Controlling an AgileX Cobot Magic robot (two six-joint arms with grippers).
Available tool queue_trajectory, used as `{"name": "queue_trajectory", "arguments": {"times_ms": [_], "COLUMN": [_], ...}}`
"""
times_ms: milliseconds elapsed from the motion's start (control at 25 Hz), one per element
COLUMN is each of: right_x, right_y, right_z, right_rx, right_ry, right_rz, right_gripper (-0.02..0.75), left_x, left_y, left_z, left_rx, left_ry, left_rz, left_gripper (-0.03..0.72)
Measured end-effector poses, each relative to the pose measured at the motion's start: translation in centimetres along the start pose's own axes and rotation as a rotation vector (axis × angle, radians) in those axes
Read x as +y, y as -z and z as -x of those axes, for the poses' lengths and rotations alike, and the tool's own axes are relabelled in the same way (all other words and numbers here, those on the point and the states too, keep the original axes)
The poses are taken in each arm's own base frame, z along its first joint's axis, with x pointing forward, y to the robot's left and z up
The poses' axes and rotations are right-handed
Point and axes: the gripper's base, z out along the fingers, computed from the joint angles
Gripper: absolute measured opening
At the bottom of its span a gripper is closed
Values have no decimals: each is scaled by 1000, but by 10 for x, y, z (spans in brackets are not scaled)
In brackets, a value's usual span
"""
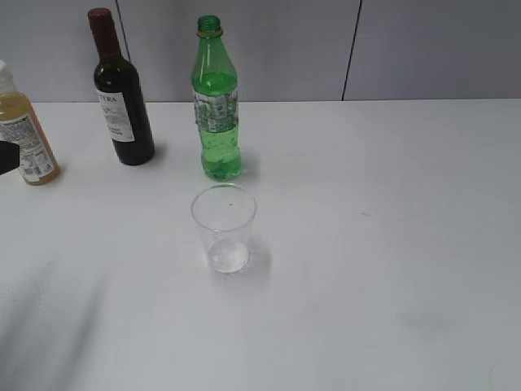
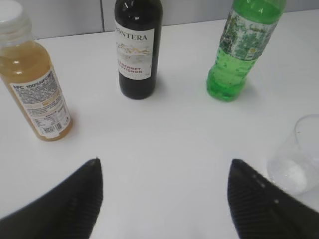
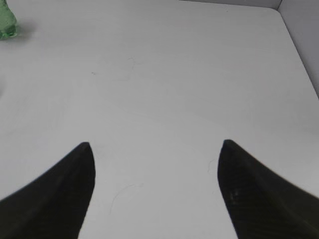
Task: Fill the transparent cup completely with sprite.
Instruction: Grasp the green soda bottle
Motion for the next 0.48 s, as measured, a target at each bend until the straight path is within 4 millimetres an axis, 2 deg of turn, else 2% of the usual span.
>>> {"name": "queue_trajectory", "arguments": {"times_ms": [280, 480], "right_x": [0, 0], "right_y": [0, 0], "right_z": [0, 0], "right_rx": [0, 0], "right_ry": [0, 0], "right_rz": [0, 0], "right_gripper": [584, 584], "left_x": [-7, -3], "left_y": [-7, -12], "left_z": [-2, -1], "left_rx": [28, 20], "left_ry": [-107, -79], "left_rz": [29, 116], "left_gripper": [593, 593]}}
